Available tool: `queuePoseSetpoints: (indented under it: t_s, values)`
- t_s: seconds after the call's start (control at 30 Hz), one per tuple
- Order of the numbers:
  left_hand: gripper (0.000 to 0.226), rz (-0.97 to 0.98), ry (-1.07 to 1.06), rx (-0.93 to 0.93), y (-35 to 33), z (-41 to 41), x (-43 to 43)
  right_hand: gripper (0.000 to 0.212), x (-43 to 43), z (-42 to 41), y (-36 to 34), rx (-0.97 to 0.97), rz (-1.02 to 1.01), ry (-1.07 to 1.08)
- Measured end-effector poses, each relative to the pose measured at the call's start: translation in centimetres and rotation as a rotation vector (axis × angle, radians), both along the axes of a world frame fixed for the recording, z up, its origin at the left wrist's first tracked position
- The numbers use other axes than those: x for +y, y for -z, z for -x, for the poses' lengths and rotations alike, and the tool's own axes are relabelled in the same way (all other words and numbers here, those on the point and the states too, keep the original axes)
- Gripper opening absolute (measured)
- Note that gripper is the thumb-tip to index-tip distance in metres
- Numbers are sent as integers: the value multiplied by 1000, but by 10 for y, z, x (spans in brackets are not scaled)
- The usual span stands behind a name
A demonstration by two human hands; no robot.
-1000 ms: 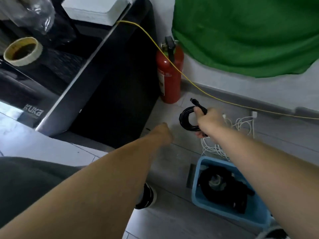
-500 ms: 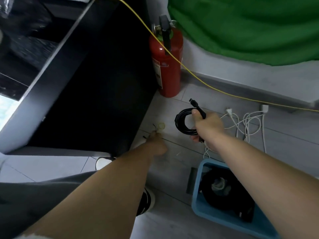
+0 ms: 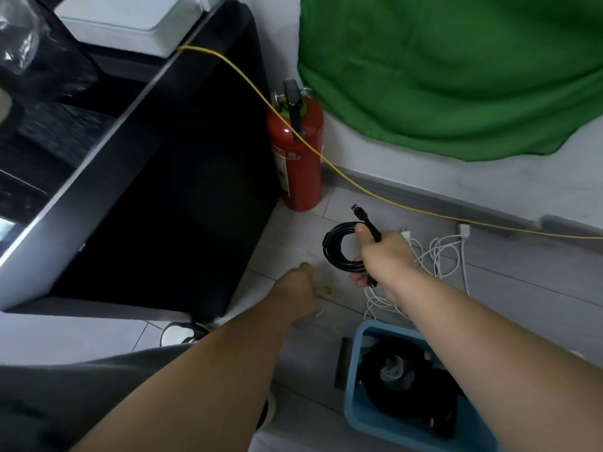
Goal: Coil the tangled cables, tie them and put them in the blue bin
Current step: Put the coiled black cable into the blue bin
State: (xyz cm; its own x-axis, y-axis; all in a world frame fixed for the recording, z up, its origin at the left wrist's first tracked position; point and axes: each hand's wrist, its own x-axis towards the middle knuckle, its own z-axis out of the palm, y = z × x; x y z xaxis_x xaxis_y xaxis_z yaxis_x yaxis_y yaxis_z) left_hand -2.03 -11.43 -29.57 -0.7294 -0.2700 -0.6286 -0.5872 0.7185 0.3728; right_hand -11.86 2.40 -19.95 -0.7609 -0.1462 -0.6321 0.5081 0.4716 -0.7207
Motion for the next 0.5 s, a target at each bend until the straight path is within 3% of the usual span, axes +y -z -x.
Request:
queuePoseSetpoints:
  t_s: [0.1, 0.2, 0.27, 0.37, 0.5]
  values:
    - [30, 64, -74, 95, -22, 6, -5, 39, 2, 3, -15, 32, -23, -18]
    - [38, 10, -182, 155, -56, 16, -18, 39, 4, 4, -45, 85, -51, -53]
    - [31, -24, -238, 229, -89, 22, -28, 38, 8, 4, -76, 152, -76, -84]
    - [22, -118, -332, 373, -156, 26, -40, 43, 12, 1, -123, 252, -64, -94]
    - [33, -353, -385, 543, -263, 19, -32, 44, 19, -11, -179, 401, -65, -149]
